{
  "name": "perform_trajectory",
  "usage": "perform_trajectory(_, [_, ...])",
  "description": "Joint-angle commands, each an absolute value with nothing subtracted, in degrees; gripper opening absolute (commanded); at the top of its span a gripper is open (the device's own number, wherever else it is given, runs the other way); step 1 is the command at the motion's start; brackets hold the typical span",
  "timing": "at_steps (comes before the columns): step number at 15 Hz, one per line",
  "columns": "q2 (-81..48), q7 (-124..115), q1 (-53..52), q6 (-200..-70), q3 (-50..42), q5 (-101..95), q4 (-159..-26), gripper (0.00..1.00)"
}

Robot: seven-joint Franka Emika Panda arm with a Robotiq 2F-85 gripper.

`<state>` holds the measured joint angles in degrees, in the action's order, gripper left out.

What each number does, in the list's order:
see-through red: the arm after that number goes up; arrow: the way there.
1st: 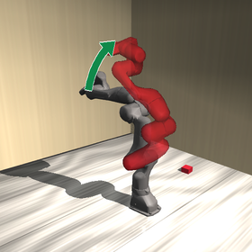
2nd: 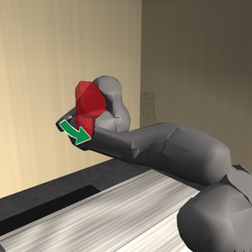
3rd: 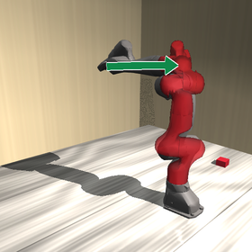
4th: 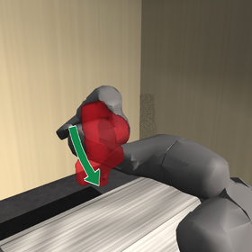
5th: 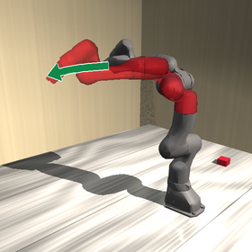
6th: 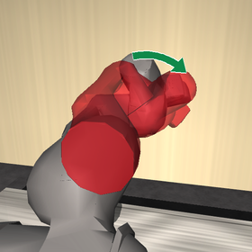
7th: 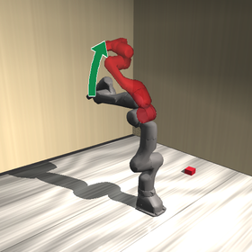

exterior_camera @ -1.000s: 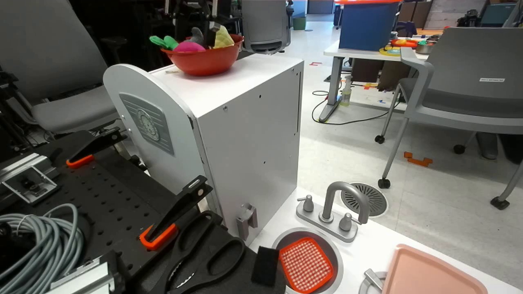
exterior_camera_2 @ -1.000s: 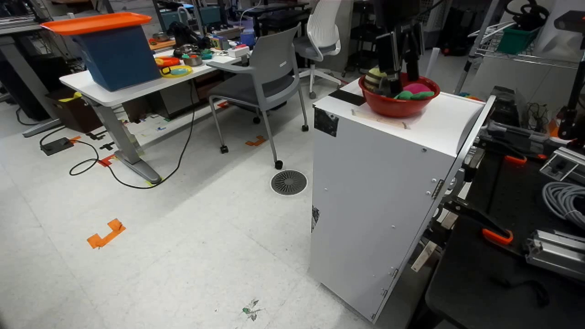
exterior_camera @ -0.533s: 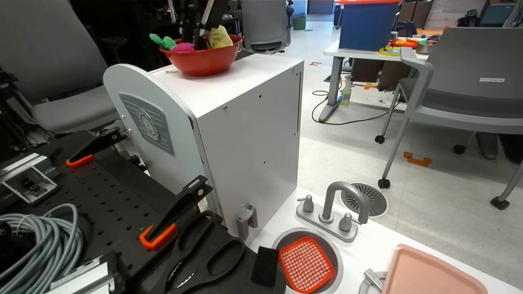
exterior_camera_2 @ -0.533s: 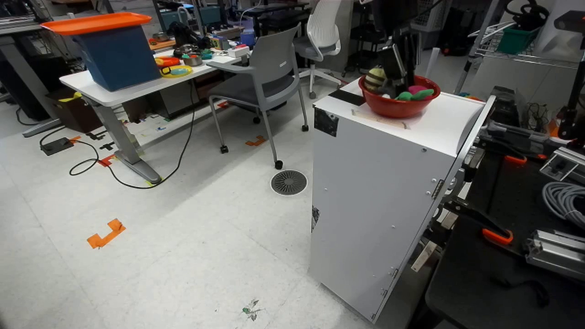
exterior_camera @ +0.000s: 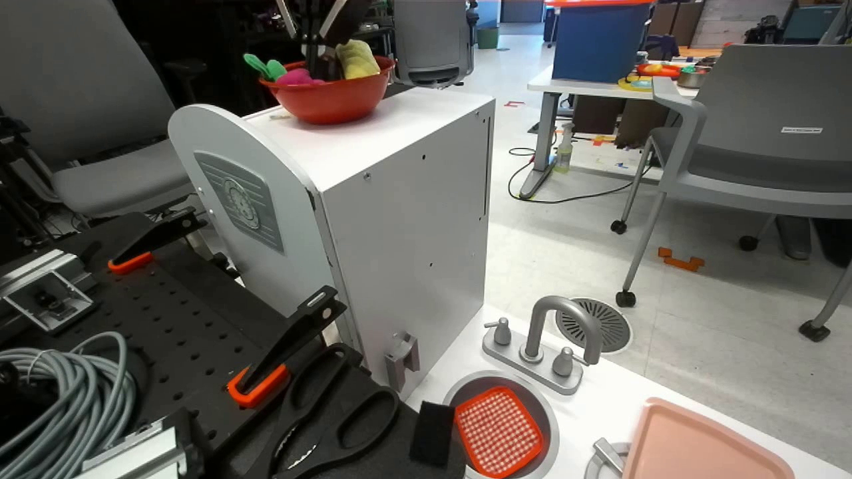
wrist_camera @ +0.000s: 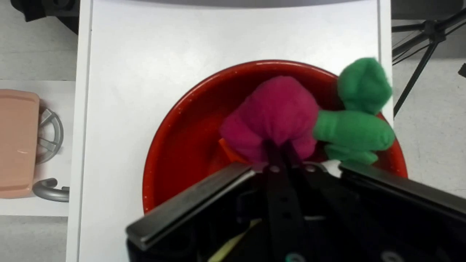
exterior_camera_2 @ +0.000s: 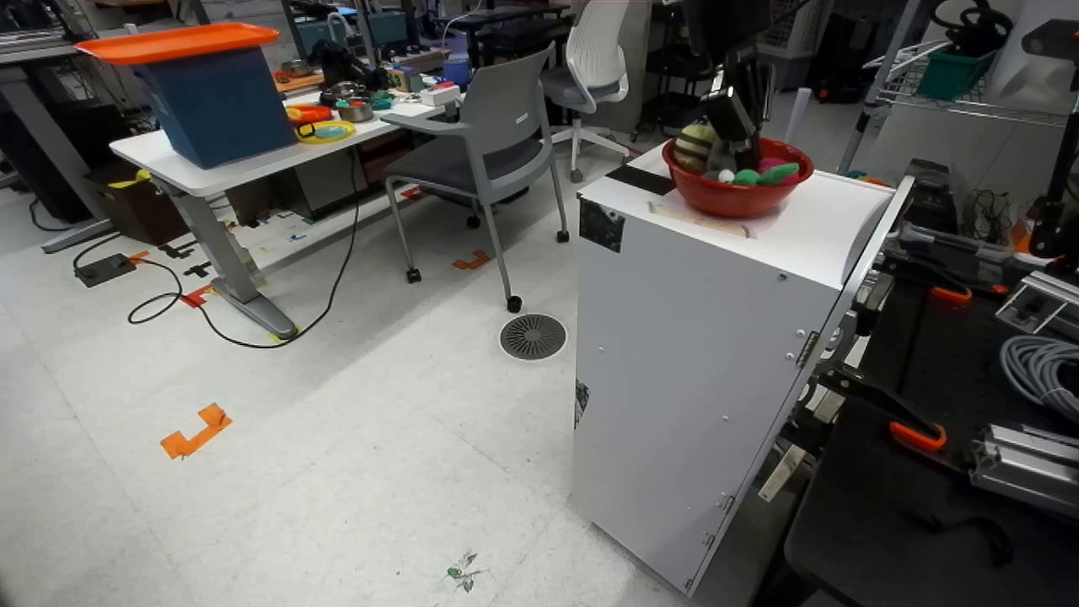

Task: Remove the tulip plush toy from the bowl and put it in the sink.

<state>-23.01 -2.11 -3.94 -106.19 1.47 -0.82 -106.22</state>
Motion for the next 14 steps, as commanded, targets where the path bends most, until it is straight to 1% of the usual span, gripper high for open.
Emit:
perform_trajectory(1, [-21.4, -3.6, -4.4, -104.2, 1.6, -1.9, -105.8, 0.01])
perform_trajectory(8, [-14.7, -11.3, -5.9, -105.1, 1.6, -1.5, -107.7, 0.01])
perform_trajectory(14, [-11.9, -16.0, -6.4, -105.0, 1.7, -1.6, -108.3, 0.01])
